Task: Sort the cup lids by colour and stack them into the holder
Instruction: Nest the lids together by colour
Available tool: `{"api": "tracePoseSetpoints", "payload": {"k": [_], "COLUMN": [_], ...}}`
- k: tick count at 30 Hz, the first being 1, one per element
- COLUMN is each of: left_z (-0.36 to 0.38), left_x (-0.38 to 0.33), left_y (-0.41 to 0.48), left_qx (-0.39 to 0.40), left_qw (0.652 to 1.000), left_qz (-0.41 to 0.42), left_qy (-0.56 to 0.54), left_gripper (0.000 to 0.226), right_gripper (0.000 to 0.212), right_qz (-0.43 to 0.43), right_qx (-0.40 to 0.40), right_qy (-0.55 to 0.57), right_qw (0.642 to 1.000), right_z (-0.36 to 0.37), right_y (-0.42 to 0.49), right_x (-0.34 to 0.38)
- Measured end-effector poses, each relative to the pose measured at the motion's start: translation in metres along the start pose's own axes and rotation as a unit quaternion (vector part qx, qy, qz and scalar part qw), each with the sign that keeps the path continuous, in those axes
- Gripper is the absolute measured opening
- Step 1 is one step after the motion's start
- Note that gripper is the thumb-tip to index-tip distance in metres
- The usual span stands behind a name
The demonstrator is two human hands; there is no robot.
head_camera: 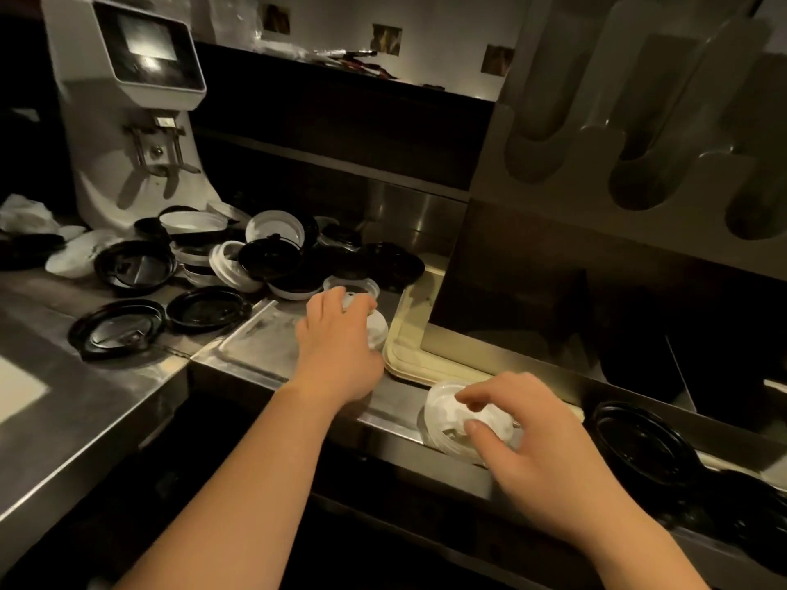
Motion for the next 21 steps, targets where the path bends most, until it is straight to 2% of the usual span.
{"api": "tracePoseSetpoints", "payload": {"k": [2, 5, 9, 14, 17, 21], "left_z": [0.005, 0.013, 0.011, 0.015, 0.016, 0.008], "left_x": [0.009, 0.017, 0.014, 0.009, 0.008, 0.006], "left_y": [0.027, 0.046, 0.055, 0.066, 0.067, 0.061], "left_qx": [0.036, 0.076, 0.087, 0.184, 0.216, 0.216], "left_qw": [0.997, 0.992, 0.992, 0.966, 0.958, 0.96], "left_qz": [-0.019, -0.033, -0.004, 0.022, 0.027, 0.041], "left_qy": [0.062, 0.091, 0.091, 0.182, 0.189, 0.174], "left_gripper": [0.058, 0.069, 0.076, 0.077, 0.08, 0.085], "right_gripper": [0.027, 0.03, 0.027, 0.032, 0.031, 0.028], "right_qz": [-0.01, -0.016, -0.01, -0.01, -0.012, -0.006], "right_qx": [0.0, -0.004, -0.002, -0.005, 0.003, 0.001], "right_qy": [0.006, 0.009, 0.007, 0.02, 0.022, 0.032], "right_qw": [1.0, 1.0, 1.0, 1.0, 1.0, 0.999], "right_z": [0.004, 0.009, 0.016, 0.018, 0.022, 0.022], "right_y": [0.004, 0.007, 0.015, 0.026, 0.029, 0.029], "right_x": [0.006, 0.005, -0.001, 0.003, 0.004, 0.0]}}
Point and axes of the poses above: each hand's wrist, its own y-axis towards the middle knuckle, its own z-axis out of the palm, x = y × z, the point moved 8 cm from there along y, towards the middle knuckle, and after that the axes turned 4 degrees about x, right-handed, at the moved point
